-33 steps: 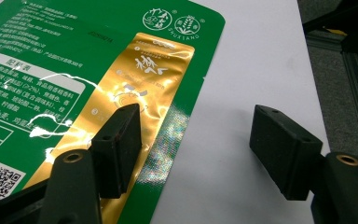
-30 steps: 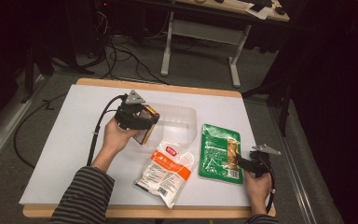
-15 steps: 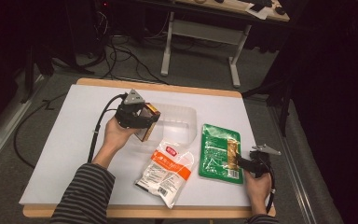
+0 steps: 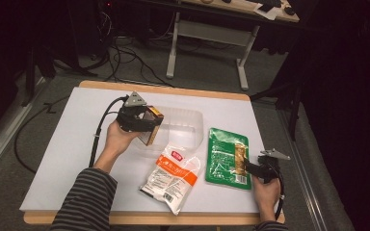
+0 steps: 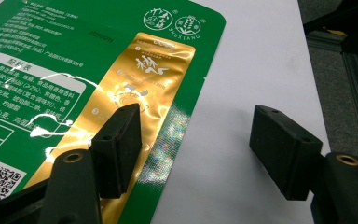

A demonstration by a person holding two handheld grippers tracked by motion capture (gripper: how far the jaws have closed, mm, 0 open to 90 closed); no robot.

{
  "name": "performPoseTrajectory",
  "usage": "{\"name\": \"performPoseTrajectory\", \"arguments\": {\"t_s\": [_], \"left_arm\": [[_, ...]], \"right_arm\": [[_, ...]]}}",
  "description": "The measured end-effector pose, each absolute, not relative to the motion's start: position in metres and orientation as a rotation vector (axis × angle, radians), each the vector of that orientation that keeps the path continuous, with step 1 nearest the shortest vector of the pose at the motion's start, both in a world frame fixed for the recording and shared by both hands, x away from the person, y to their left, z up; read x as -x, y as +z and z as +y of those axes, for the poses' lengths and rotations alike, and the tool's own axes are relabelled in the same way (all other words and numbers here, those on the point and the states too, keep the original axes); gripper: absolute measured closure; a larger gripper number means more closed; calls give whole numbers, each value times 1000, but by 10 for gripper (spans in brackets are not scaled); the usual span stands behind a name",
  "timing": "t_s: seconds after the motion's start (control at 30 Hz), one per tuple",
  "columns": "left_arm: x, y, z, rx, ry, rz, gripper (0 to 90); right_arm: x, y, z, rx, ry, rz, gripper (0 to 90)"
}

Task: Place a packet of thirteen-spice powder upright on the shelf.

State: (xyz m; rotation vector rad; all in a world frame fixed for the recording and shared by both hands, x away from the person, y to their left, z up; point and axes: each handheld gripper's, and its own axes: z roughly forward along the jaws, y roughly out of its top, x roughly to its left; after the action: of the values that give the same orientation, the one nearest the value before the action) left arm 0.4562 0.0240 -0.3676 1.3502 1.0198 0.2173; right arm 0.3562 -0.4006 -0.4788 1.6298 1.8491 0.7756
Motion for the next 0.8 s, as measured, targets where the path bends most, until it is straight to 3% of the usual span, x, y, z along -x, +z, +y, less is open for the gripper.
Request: {"name": "performPoseTrajectory", "arguments": {"t_s": [0.8], "left_arm": [[-444,-362,33,-1497,207,1031,326]], "right_arm": [[-356,-479,-401,-1624,772,1852,346]]}}
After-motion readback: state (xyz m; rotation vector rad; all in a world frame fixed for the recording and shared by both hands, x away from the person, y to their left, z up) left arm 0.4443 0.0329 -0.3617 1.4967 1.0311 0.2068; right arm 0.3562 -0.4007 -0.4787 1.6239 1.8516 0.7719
